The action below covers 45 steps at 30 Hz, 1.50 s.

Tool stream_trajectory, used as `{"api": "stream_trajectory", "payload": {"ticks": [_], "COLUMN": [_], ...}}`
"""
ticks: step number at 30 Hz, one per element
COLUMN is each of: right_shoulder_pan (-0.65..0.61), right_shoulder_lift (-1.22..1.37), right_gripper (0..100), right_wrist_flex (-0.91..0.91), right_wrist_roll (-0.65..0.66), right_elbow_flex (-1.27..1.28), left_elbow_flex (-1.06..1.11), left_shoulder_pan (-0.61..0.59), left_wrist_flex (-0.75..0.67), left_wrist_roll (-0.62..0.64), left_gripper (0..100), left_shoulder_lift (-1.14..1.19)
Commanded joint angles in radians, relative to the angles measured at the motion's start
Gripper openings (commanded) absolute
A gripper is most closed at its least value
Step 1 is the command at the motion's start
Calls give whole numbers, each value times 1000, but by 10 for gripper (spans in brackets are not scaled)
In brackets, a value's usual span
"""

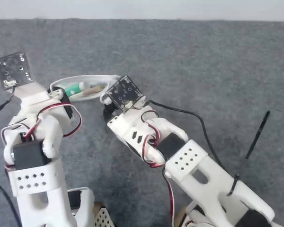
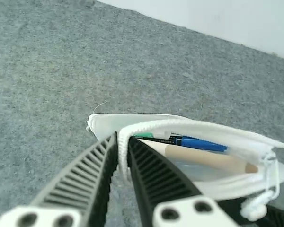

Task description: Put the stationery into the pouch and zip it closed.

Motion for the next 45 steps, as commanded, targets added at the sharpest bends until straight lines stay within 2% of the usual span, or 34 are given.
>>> {"api": "stream_trajectory", "payload": {"ticks": [1,4,10,15,26,33,42,45], "right_shoulder_pan": [5,5,5,5,-8,-4,4,2], "right_shoulder_lift": [-77,-76,-76,-76,-76,-76,-94,-88], "right_gripper": [139,199,151,148,147,4,14,115], "right_wrist_flex": [-24,-25,-203,-361,-383,-418,-426,-426], "right_wrist_roll": [11,9,9,17,11,20,103,103], "right_elbow_flex": [6,12,91,167,173,173,204,209], "left_elbow_flex": [-10,-10,-10,-10,-8,-8,-8,-8], "left_shoulder_pan": [-2,0,0,0,-3,-3,-3,-3], "left_wrist_flex": [-38,-38,-38,-38,-38,-38,-38,-38], "left_wrist_roll": [-9,-9,-9,-9,-11,-11,-11,-11], "left_gripper": [12,12,12,12,12,12,12,12], "left_shoulder_lift": [-31,-31,-31,-31,-31,-31,-31,-31]}}
